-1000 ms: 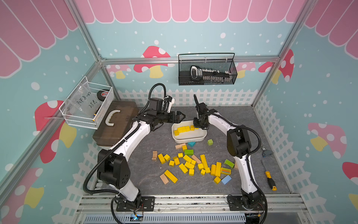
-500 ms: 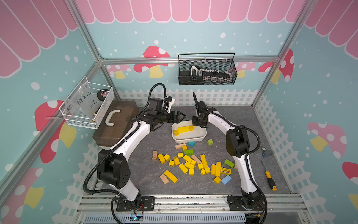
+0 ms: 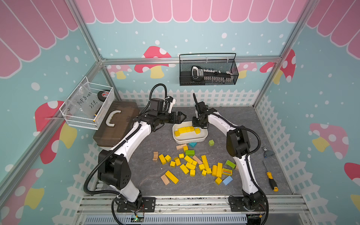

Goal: Pick out the yellow building blocks
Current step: Place the building block in the storage box, then pick up the building block from the center of the board.

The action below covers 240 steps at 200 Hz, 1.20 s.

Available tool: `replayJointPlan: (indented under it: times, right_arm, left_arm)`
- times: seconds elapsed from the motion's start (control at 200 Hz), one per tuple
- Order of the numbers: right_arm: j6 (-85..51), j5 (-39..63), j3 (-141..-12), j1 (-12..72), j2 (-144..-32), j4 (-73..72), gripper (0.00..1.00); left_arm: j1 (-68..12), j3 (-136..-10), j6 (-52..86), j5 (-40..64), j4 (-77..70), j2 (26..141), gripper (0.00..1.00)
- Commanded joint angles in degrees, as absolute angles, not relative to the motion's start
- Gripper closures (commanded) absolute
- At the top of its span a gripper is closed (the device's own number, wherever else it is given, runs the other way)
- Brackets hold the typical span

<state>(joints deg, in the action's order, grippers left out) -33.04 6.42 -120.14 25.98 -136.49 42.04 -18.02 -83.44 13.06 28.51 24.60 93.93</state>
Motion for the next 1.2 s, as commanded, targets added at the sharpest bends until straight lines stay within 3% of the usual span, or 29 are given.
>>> replayJointPlan:
  times: [0.0, 0.315, 0.826, 1.196]
  right_arm:
    - [-32.5, 6.3, -121.6, 26.4, -136.7, 44.0, 0.59]
    - [-29.4, 4.4, -109.9, 28.2, -123.6, 44.6, 0.59]
    - [-32.0, 1.8, -64.0, 29.9, -87.1, 34.6, 0.60]
    - [-37.6, -0.9, -42.9, 33.2, -72.8, 31.8, 0.60]
  left_arm:
    - [-17.7, -84.9, 12.4, 28.8, 25.2, 94.0, 0.00]
    - [-17.7, -84.8, 12.4, 28.8, 25.2, 93.5, 0.00]
    - [-18.6, -84.7, 12.5, 28.7, 25.1, 93.5, 0.00]
    - [-18.9, -84.6, 12.2, 28.4, 25.0, 94.0, 0.00]
